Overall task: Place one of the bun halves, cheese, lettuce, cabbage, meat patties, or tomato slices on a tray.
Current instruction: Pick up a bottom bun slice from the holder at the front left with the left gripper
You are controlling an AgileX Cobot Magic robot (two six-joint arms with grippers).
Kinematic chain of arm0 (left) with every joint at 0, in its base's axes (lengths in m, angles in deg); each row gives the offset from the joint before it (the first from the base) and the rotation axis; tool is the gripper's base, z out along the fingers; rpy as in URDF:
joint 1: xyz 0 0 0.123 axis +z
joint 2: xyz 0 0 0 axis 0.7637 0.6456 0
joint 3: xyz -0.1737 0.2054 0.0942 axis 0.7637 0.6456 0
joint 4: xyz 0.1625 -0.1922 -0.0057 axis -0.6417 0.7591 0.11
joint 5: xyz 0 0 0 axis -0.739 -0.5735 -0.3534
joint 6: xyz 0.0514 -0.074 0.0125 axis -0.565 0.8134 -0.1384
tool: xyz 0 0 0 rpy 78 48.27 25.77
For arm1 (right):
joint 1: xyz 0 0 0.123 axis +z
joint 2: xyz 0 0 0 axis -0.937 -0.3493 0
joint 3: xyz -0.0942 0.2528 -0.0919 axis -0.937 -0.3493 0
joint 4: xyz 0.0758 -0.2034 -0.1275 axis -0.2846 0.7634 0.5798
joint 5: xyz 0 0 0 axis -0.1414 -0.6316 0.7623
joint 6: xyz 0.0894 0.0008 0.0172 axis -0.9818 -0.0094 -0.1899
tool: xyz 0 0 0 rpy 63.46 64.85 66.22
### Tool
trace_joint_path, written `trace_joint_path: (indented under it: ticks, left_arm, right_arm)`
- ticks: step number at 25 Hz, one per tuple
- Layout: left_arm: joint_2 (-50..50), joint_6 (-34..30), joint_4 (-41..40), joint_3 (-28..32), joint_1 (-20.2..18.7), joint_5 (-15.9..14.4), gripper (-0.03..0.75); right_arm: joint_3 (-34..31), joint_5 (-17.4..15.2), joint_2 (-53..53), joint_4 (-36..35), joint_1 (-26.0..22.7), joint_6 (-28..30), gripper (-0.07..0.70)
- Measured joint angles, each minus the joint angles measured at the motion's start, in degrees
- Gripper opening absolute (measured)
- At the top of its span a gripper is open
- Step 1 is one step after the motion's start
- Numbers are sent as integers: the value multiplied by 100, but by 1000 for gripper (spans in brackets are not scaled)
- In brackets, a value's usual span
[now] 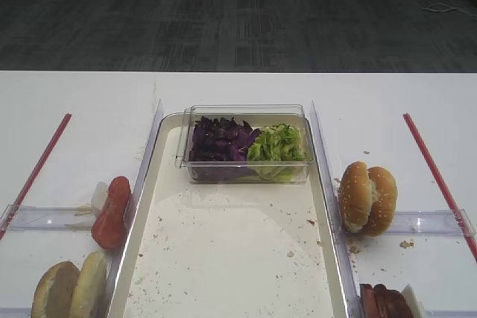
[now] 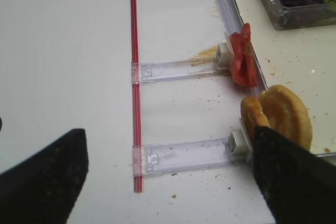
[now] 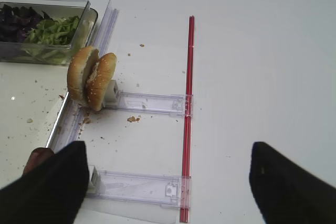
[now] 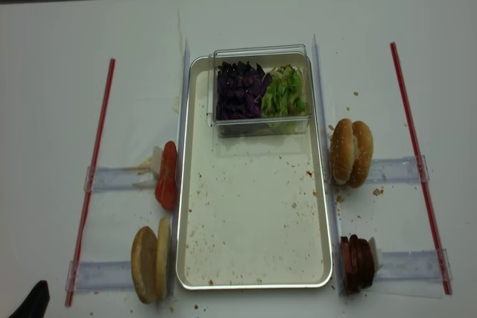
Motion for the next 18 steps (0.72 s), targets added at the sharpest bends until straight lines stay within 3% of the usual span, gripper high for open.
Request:
trace_joint_path:
  ticks: [18]
  left_arm:
    - [0, 0, 0, 0, 0, 0, 616]
  right_arm:
    - [0, 0, 0, 0, 0, 0, 649]
